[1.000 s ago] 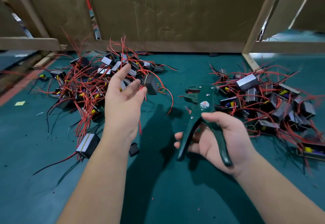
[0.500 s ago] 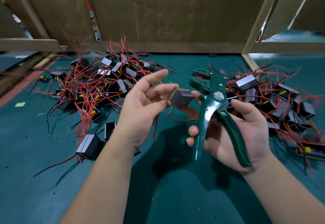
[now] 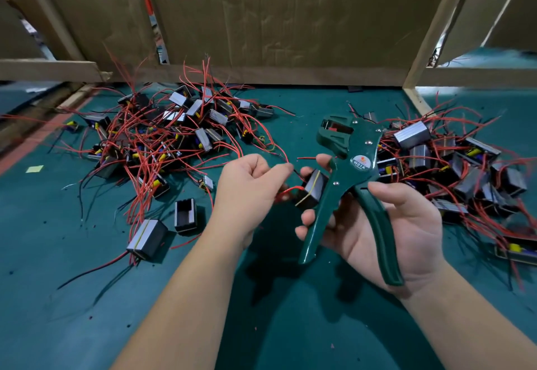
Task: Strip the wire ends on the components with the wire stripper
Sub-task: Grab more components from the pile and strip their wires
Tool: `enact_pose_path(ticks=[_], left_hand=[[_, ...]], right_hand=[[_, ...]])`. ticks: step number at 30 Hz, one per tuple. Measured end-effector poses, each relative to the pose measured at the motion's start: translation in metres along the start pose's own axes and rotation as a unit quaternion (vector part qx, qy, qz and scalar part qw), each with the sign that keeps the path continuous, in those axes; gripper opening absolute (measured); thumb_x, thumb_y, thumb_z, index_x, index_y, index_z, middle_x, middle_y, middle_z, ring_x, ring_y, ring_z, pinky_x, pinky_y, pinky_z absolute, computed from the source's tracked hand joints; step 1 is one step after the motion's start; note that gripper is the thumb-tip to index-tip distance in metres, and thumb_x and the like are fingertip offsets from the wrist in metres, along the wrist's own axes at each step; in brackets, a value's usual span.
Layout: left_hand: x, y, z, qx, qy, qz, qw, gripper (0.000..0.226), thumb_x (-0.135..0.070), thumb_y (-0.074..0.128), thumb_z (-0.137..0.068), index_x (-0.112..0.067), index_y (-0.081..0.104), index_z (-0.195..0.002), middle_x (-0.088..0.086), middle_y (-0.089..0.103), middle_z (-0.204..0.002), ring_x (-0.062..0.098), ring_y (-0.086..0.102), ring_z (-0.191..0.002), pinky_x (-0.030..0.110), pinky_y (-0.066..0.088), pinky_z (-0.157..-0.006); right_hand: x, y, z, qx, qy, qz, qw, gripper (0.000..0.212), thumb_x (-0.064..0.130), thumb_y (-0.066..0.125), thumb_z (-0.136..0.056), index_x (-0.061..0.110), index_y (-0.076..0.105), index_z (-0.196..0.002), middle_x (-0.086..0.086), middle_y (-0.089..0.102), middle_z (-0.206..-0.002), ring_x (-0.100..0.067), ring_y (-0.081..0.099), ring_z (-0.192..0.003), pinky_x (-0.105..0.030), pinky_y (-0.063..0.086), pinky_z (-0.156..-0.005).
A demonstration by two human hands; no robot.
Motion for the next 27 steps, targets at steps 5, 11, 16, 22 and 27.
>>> enact_pose_path(ticks=[5, 11, 16, 22, 27], left_hand=[[-0.005, 0.0, 0.002, 0.06, -0.041, -0.01, 0.997, 0.029, -0.039, 0.063, -0.088, -0.014, 0.064, -0.074, -0.004, 0.07, -0.067, 0.01, 0.065, -0.061, 0.025, 0.052, -0.056], [-0.014, -0.001, 0.004, 0.05, 0.01, 0.106, 0.993, 0.02, -0.015, 0.053, -0.096, -0.015, 0.071, -0.087, 0.004, 0.074, -0.085, 0.018, 0.068, -0.081, 0.04, 0.051, -0.092], [-0.021, -0.002, 0.004, 0.043, 0.021, 0.138, 0.989, 0.024, -0.013, 0.048, -0.098, -0.012, 0.062, -0.079, -0.009, 0.058, -0.057, 0.014, 0.066, -0.064, 0.02, 0.052, -0.066], [-0.028, -0.008, 0.007, 0.025, 0.07, 0.026, 0.997, 0.022, -0.019, 0.06, -0.091, -0.019, 0.065, -0.07, -0.014, 0.061, -0.058, 0.004, 0.05, -0.057, 0.019, 0.042, -0.058], [-0.032, -0.013, 0.008, 0.021, 0.128, -0.044, 0.991, 0.017, -0.013, 0.066, -0.088, -0.011, 0.069, -0.072, 0.003, 0.051, -0.059, 0.011, 0.039, -0.059, 0.023, 0.03, -0.055]], right_hand=[[0.001, 0.005, 0.001, 0.028, 0.0, 0.02, 0.999, 0.085, 0.025, 0.081, -0.055, 0.005, 0.052, -0.133, -0.018, 0.058, -0.124, -0.038, 0.065, -0.074, -0.051, 0.053, -0.073], [-0.008, 0.007, -0.001, 0.029, 0.006, 0.041, 0.999, 0.086, 0.025, 0.081, -0.055, 0.007, 0.05, -0.134, -0.017, 0.062, -0.115, -0.038, 0.064, -0.077, -0.054, 0.053, -0.076], [-0.013, 0.001, -0.005, -0.04, -0.002, 0.067, 0.997, 0.076, 0.022, 0.08, -0.052, 0.013, 0.058, -0.124, -0.023, 0.064, -0.108, -0.037, 0.063, -0.074, -0.052, 0.054, -0.073], [-0.008, 0.0, 0.002, 0.002, 0.06, 0.04, 0.997, 0.069, 0.028, 0.079, -0.057, 0.001, 0.062, -0.118, -0.027, 0.065, -0.101, -0.037, 0.064, -0.075, -0.052, 0.054, -0.072], [-0.006, 0.006, 0.006, 0.078, 0.107, 0.015, 0.991, 0.065, 0.028, 0.072, -0.07, -0.005, 0.056, -0.124, -0.024, 0.064, -0.098, -0.035, 0.063, -0.079, -0.051, 0.052, -0.075]])
Point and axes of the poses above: each hand's wrist, its own z-axis away from the middle knuckle, its own y-axis out of the palm, x = y × z, the point moved 3 cm from there along -z, towards the middle knuckle
